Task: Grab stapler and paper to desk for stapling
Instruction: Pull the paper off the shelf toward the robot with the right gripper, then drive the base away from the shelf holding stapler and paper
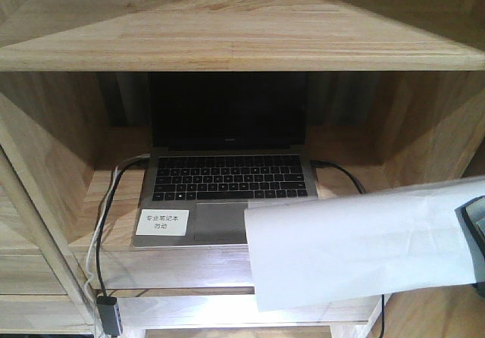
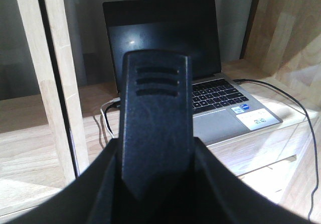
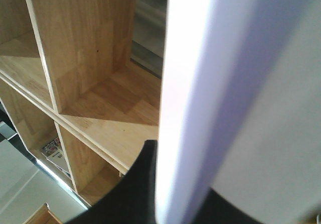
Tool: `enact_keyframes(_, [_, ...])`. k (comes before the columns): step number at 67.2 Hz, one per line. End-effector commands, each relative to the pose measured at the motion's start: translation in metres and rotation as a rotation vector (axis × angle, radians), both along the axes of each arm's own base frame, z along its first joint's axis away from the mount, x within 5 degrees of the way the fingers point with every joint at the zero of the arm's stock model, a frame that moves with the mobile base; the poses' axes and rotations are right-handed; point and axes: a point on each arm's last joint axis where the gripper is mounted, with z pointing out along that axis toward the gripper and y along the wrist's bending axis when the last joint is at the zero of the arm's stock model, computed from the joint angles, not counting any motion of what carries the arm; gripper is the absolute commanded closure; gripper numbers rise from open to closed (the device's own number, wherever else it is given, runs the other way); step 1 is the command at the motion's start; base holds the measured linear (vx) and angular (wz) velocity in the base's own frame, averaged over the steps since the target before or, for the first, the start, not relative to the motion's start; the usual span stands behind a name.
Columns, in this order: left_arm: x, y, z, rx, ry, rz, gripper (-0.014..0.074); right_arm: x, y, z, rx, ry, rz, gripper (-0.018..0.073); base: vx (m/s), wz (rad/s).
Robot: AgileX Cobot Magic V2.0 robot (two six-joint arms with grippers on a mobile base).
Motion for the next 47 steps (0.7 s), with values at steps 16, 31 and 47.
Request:
enact_keyframes(16, [0.0006,-0.0009,0.0187,-0.053,-0.121,-0.009,0.0603,-0.0037,-0.0004,-0.0025,0.022,-0.027,0.012,0.0564,0.0,0.0])
enact_keyframes(31, [0.0006,-0.0009,0.0187,-0.053,-0.121,-0.009,0.0603,-0.0037,-0.0004,-0.0025,0.022,-0.027,0.012,0.0564,0.0,0.0])
enact_keyframes(47, [0.0006,-0.0009,0.0187,-0.053,-0.121,-0.009,0.0603,-0.0037,-0.0004,-0.0025,0.022,-0.027,0.012,0.0564,0.0,0.0])
